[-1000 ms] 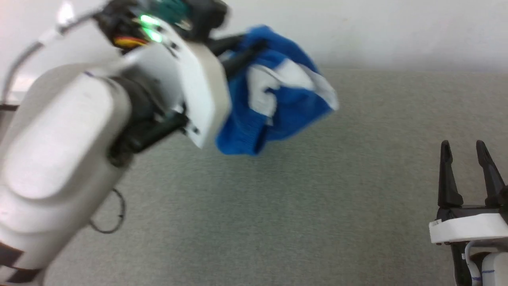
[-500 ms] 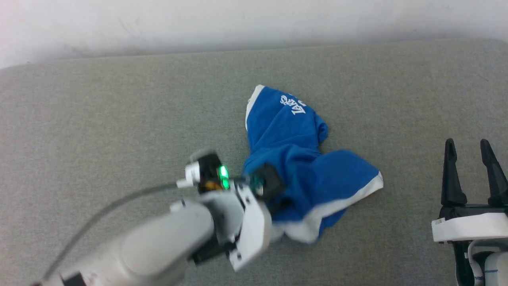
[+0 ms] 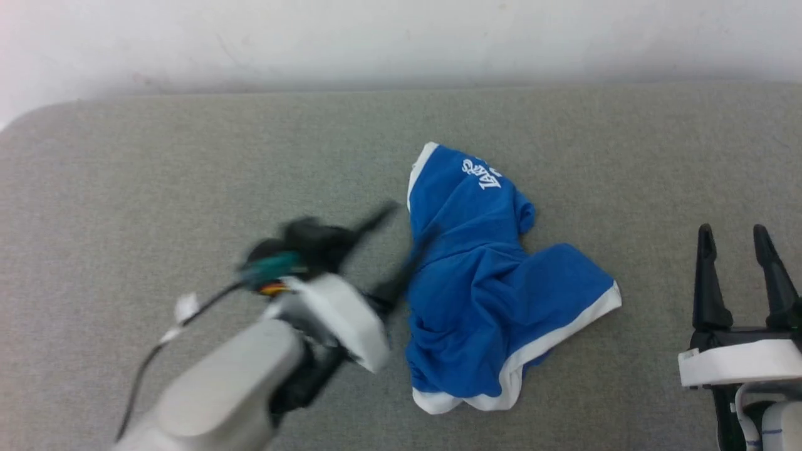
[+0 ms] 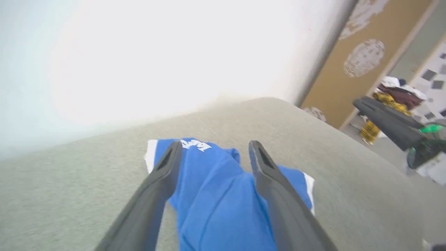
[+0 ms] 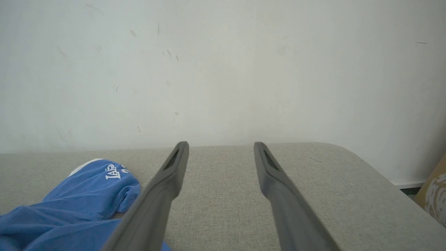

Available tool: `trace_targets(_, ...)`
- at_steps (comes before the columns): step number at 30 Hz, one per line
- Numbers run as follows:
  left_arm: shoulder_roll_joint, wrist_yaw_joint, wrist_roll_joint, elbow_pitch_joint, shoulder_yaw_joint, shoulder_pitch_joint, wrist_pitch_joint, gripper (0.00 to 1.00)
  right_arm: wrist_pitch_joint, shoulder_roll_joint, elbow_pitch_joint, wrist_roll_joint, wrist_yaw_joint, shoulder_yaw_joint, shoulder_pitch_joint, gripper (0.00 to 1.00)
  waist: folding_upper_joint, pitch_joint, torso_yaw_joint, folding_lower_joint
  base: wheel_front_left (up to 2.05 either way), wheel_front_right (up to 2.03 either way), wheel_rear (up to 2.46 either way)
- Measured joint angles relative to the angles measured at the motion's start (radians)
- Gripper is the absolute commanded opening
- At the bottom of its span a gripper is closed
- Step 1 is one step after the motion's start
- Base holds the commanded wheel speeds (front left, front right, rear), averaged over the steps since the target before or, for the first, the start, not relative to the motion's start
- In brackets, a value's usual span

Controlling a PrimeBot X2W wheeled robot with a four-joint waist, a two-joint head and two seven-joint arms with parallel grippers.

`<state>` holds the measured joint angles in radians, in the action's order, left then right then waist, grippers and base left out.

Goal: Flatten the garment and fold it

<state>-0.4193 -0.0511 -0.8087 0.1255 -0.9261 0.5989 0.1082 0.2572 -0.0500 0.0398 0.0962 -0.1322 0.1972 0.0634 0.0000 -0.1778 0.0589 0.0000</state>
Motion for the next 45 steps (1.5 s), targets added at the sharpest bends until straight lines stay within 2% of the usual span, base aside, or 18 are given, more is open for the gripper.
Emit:
trace_targets(4, -0.084, -0.151, 0.014, -0.073, 0.140, -0.094, 0.125, 1.00, 0.000, 0.000, 0.002, -0.001, 0.000, -0.002, -0.021, 1.00, 0.0000, 0.026, 0.014, -0.0001, 0.00, 0.00, 0.00)
trace_targets(6, -0.119, -0.223, 0.053, -0.112, 0.210, -0.161, 0.145, 1.00, 0.000, 0.000, 0.002, -0.004, 0.000, -0.002, -0.032, 1.00, 0.0000, 0.036, 0.025, -0.0002, 0.00, 0.00, 0.00)
trace_targets(8, -0.134, -0.279, 0.110, -0.159, 0.286, -0.239, 0.148, 1.00, 0.000, 0.000, 0.001, -0.008, 0.000, -0.004, -0.038, 1.00, 0.0000, 0.044, 0.035, -0.0001, 0.00, 0.00, 0.00)
trace_targets(11, -0.108, -0.326, 0.203, -0.238, 0.414, -0.381, 0.149, 1.00, 0.000, 0.000, 0.002, -0.009, 0.000, -0.010, -0.045, 1.00, 0.0000, 0.055, 0.048, -0.0002, 0.00, 0.00, 0.00)
trace_targets(13, -0.064, -0.328, 0.248, -0.269, 0.490, -0.487, 0.149, 1.00, 0.000, 0.000, 0.002, -0.009, 0.000, -0.014, -0.050, 1.00, 0.0000, 0.060, 0.054, -0.0002, 0.00, 0.00, 0.00)
trace_targets(16, 0.021, -0.281, 0.277, -0.271, 0.575, -0.617, 0.149, 1.00, 0.000, 0.000, 0.006, -0.009, 0.000, -0.024, -0.059, 1.00, 0.0000, 0.066, 0.065, -0.0002, 0.00, 0.00, 0.00)
trace_targets(19, 0.105, -0.209, 0.303, -0.258, 0.638, -0.683, 0.149, 1.00, 0.000, 0.000, 0.011, -0.009, 0.000, -0.036, -0.071, 1.00, 0.0000, 0.070, 0.079, -0.0002, 0.00, 0.00, 0.00)
trace_targets(22, 0.162, -0.137, 0.342, -0.236, 0.683, -0.692, 0.149, 1.00, 0.000, 0.000, 0.016, -0.009, 0.000, -0.046, -0.071, 1.00, 0.0000, 0.072, 0.095, -0.0001, 0.00, 0.00, 0.00)
trace_targets(26, 0.223, -0.066, 0.391, -0.213, 0.739, -0.692, 0.149, 1.00, -0.030, 0.000, 0.035, -0.017, 0.000, -0.068, -0.039, 1.00, 0.0000, 0.069, 0.115, -0.0001, 0.00, 0.00, 0.00)
trace_targets(31, 0.274, 0.006, 0.436, -0.178, 0.789, -0.690, 0.149, 1.00, -0.261, -0.001, 0.093, -0.077, 0.000, -0.075, 0.049, 1.00, 0.0000, 0.046, 0.119, 0.0000, 0.00, 0.00, 0.00)
trace_targets(34, 0.303, 0.042, 0.453, -0.159, 0.811, -0.680, 0.149, 1.00, -0.446, -0.026, 0.151, -0.096, 0.000, -0.082, 0.074, 1.00, 0.0000, 0.029, 0.122, 0.0000, 0.00, 0.00, 0.00)
trace_targets(38, 0.330, 0.079, 0.468, -0.140, 0.835, -0.663, 0.149, 1.00, -0.641, -0.077, 0.177, -0.089, 0.000, -0.106, 0.075, 1.00, 0.0000, 0.007, 0.132, 0.0001, 0.00, 0.00, 0.00)
trace_targets(41, 0.342, 0.097, 0.477, -0.129, 0.852, -0.654, 0.149, 1.00, -0.722, -0.107, 0.171, -0.054, 0.001, -0.142, 0.075, 1.00, -0.0002, -0.008, 0.139, 0.0001, 0.00, 0.00, 0.00)
trace_targets(44, 0.352, 0.112, 0.487, -0.116, 0.860, -0.652, 0.149, 1.00, -0.750, -0.138, 0.158, -0.013, 0.001, -0.180, 0.077, 1.00, -0.0002, -0.019, 0.145, 0.0000, 0.00, 0.00, 0.00)
trace_targets(45, 0.354, 0.113, 0.490, -0.113, 0.864, -0.652, 0.149, 1.00, -0.751, -0.142, 0.155, -0.005, 0.001, -0.186, 0.079, 0.22, -0.0002, -0.022, 0.145, 0.0000, 0.00, 0.00, 0.00)
